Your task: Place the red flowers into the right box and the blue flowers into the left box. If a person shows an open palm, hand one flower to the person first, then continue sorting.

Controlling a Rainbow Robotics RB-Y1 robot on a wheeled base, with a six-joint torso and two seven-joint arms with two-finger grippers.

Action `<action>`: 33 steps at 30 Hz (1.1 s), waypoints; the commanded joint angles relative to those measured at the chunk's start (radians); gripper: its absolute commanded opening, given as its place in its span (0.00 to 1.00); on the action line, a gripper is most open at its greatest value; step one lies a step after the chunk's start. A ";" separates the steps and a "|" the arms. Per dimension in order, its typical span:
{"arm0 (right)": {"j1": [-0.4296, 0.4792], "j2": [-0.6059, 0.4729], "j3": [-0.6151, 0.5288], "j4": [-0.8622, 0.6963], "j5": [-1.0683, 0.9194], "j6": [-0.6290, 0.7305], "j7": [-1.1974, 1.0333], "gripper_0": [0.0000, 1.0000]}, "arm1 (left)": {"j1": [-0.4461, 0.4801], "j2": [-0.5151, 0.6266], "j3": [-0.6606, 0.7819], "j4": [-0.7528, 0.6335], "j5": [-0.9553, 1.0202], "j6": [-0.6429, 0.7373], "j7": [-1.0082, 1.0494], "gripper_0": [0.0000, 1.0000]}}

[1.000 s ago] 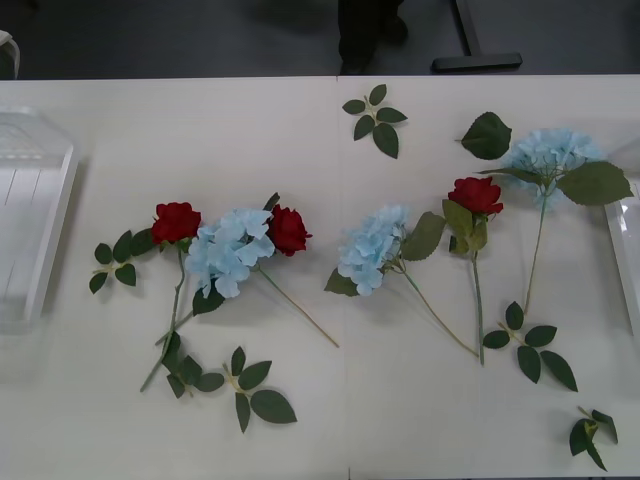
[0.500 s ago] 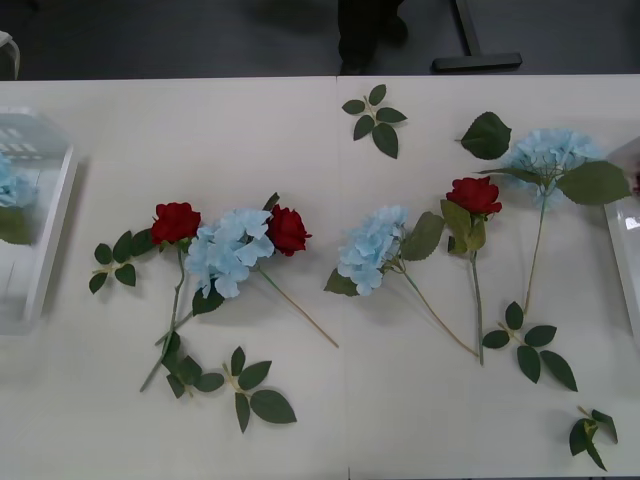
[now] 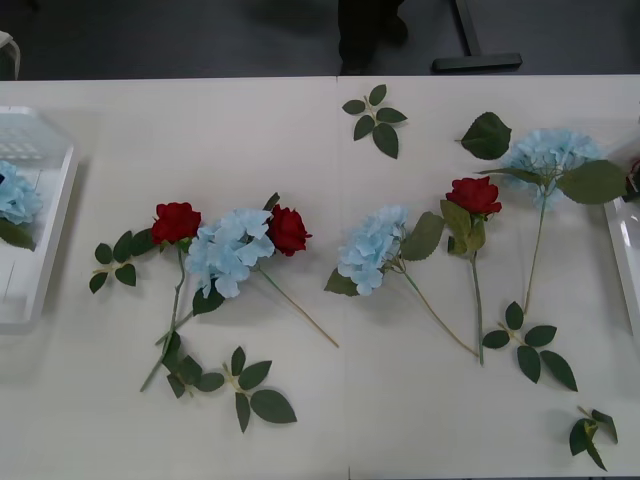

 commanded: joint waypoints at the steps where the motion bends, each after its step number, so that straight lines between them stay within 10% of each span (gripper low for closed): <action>1: -0.041 -0.068 -0.028 -0.129 -0.134 0.121 -0.039 1.00 | -0.007 -0.078 0.029 -0.006 0.070 0.009 0.034 1.00; 18: 0.150 0.069 -0.025 -0.339 -0.250 0.135 -0.449 1.00 | 0.494 -0.250 0.029 -0.631 -0.245 -0.325 0.310 1.00; 33: 0.151 0.213 -0.025 -0.330 -0.065 0.063 -0.587 1.00 | 0.547 -0.526 -0.027 -0.618 -0.680 -0.338 0.416 1.00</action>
